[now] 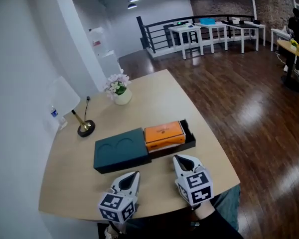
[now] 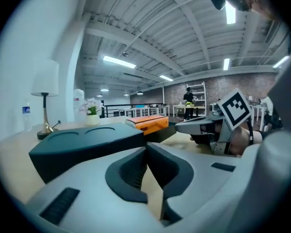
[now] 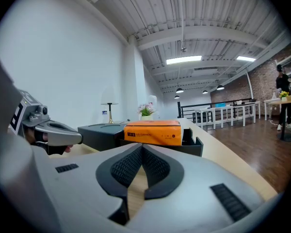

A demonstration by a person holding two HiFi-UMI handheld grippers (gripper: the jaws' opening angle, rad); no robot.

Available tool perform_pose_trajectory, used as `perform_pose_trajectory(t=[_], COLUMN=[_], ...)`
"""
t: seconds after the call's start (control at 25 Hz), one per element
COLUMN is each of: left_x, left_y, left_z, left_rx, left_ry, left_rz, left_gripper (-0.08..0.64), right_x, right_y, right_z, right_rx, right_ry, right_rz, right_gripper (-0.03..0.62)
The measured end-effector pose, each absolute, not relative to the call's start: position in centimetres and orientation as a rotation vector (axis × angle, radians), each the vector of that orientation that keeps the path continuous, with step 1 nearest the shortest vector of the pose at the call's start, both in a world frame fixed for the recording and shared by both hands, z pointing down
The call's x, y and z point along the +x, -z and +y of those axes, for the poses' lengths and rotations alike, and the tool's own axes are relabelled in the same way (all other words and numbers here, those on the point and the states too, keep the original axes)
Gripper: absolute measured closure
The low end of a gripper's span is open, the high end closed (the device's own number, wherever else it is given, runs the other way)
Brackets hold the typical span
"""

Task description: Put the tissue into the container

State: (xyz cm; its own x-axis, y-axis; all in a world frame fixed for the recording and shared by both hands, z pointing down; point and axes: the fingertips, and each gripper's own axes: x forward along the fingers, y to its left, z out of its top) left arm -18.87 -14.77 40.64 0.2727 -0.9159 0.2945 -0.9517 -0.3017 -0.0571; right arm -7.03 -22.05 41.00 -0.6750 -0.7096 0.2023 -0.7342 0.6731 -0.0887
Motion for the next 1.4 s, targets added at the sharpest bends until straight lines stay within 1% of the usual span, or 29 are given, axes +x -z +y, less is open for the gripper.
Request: perform_pose_trajectory(t=[0.28, 1.4], left_x=[-21.2, -20.9], left_y=[-41.5, -41.8], left_z=[-15.0, -15.3], left_rx=[2.271, 2.25], left_ry=[-0.218, -0.217], left_rz=[-1.863, -1.852], left_gripper=[0.56, 0.56], right_x=[-7.1, -7.1], right_y=[-40.9, -41.6], right_z=[-22.0, -22.2], right_rx=[1.18, 1.114], right_ry=[-0.245, -0.273], right_rz=[-2.733, -2.718], right_gripper=[0.588, 0.591])
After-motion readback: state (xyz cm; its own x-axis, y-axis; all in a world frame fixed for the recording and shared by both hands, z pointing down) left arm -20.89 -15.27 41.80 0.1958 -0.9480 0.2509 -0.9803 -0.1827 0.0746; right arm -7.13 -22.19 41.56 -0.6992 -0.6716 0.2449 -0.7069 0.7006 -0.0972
